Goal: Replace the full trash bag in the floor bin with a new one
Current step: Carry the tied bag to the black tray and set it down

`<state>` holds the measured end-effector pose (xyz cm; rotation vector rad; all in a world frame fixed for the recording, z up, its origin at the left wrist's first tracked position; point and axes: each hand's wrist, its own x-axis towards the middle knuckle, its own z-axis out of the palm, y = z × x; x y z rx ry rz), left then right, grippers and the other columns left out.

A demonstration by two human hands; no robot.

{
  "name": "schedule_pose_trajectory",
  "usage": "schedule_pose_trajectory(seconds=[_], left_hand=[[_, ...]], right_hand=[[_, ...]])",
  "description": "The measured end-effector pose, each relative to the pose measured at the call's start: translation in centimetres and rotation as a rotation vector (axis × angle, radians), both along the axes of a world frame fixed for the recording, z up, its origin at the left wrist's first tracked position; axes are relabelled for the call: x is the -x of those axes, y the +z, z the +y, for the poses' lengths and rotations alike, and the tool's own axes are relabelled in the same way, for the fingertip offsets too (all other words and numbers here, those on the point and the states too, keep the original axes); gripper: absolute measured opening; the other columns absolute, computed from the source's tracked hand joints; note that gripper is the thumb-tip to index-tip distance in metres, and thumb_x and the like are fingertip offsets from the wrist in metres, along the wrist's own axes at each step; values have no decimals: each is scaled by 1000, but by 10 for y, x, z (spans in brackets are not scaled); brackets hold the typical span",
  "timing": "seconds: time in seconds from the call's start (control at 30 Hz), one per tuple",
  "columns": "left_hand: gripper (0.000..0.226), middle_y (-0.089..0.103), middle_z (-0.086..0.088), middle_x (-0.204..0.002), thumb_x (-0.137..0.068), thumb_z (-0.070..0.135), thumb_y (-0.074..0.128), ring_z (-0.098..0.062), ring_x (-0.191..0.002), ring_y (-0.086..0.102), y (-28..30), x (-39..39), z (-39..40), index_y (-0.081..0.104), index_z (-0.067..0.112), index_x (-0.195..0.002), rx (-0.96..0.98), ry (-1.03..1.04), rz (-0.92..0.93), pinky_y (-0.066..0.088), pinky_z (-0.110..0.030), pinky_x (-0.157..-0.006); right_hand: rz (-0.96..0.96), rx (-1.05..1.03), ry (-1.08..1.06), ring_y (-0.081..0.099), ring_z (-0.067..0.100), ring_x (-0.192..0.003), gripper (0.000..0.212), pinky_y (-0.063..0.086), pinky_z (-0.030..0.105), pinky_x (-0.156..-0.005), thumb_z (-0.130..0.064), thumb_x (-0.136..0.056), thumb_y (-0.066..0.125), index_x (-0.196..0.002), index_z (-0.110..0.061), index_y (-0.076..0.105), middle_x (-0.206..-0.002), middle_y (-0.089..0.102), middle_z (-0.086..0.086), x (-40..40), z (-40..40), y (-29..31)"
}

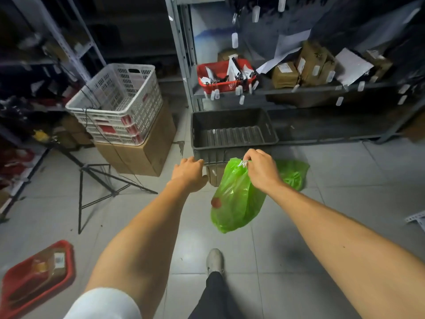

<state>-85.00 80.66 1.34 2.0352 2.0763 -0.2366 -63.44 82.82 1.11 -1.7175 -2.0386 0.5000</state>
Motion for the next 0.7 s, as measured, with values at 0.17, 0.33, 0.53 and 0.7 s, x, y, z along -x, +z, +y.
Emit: schedule_pose_trajectory(seconds=[0.17, 0.33, 0.53, 0.7], left_hand=[[53, 53, -11, -132, -90, 40, 54, -34, -123, 47, 3, 34, 88, 47, 19, -137, 18, -17, -58, 44, -46, -95], [54, 52, -11, -135, -89, 39, 56, -35, -125, 46, -4, 60, 172, 46, 20, -139, 49, -2, -66, 45, -48, -98], [56, 51, -11, -138, -91, 39, 55, -34, -127, 45, -16, 65, 260, 44, 20, -142, 94, 14, -76, 43, -48, -103], [58, 48, -11, -140, -91, 41, 54, -35, -130, 43, -25, 58, 336, 42, 21, -144, 116, 82, -74, 41, -47, -103]], right_hand=[[-13, 25, -3, 62, 31, -98, 23, 48, 36, -76, 1, -87, 52, -88, -20, 61, -105, 64, 6, 28, 86, 0], [-34, 24, -26, 62, 27, -101, 25, 34, 26, -71, 6, -87, 50, -93, -14, 64, -107, 65, 6, 43, 166, 0], [33, 60, -12, 62, 33, -90, 21, 47, 36, -73, 1, -87, 52, -90, -15, 65, -97, 63, 9, 55, 257, -13], [142, 50, 62, 62, 33, -91, 23, 47, 39, -76, 5, -85, 52, -88, -14, 66, -96, 64, 11, 61, 345, -22]])
